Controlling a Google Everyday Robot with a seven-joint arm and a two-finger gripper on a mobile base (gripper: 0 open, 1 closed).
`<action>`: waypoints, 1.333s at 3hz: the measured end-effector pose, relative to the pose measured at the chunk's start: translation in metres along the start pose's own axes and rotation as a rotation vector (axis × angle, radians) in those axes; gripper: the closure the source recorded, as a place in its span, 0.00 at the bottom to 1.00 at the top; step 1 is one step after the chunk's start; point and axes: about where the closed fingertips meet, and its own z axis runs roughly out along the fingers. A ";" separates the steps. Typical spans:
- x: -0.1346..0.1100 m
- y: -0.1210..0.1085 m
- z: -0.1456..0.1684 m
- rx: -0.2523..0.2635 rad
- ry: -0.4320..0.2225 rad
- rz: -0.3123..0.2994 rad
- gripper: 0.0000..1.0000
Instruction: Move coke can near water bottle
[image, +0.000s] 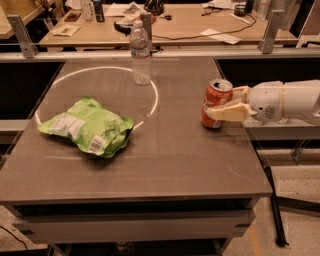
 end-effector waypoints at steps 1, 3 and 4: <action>-0.021 -0.006 0.013 0.029 -0.025 -0.002 1.00; -0.050 -0.051 0.045 0.167 -0.019 0.005 1.00; -0.069 -0.074 0.070 0.190 0.001 -0.035 1.00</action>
Offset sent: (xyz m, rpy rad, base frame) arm 0.0716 0.0273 0.0332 0.0090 -0.0639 -0.1904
